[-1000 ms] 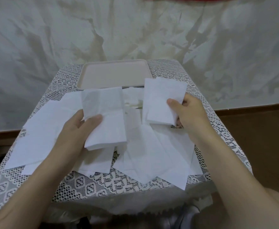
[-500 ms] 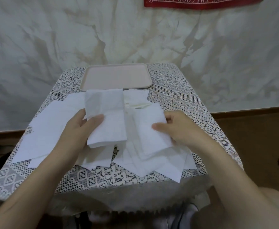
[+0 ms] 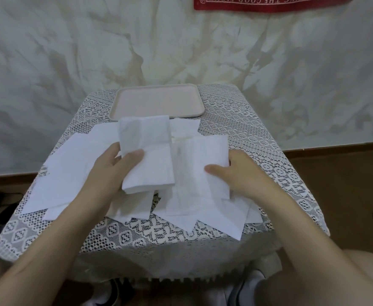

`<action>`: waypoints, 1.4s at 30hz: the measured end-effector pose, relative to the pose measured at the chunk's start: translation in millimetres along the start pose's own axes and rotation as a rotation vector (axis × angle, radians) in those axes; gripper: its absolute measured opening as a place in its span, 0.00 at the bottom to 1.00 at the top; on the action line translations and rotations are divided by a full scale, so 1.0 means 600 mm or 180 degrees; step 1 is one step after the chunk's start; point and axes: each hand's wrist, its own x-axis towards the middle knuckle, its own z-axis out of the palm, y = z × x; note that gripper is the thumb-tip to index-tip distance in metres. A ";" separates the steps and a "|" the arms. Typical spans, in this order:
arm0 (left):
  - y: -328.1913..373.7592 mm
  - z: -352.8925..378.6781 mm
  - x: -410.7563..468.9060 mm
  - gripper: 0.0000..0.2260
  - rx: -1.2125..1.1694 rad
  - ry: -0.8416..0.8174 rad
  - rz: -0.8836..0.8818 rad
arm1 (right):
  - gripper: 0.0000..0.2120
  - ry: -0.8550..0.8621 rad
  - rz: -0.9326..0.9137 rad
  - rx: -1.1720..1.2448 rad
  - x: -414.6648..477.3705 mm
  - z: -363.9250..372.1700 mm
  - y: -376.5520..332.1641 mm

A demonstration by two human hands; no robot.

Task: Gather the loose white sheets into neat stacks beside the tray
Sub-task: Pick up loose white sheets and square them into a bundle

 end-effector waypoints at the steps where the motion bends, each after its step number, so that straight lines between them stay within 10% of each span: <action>1: -0.001 0.002 0.000 0.16 0.0014 0.0006 0.0009 | 0.07 0.0102 0.0039 0.0090 0.004 -0.007 0.004; 14: -0.011 0.019 -0.003 0.13 -0.0028 -0.0002 -0.0012 | 0.05 -0.0105 0.0209 0.0351 0.006 -0.038 0.025; 23: -0.015 0.025 -0.002 0.14 -0.0044 0.0165 0.0123 | 0.09 -0.0162 -0.0384 0.2060 -0.006 -0.038 -0.036; 35: -0.017 0.025 0.009 0.30 -0.0177 0.0323 0.0267 | 0.06 0.0208 -0.0512 0.1396 0.026 0.055 -0.097; 42: -0.019 0.019 0.009 0.21 -0.0233 0.0146 0.0248 | 0.04 0.0196 -0.0518 0.1371 0.023 0.064 -0.096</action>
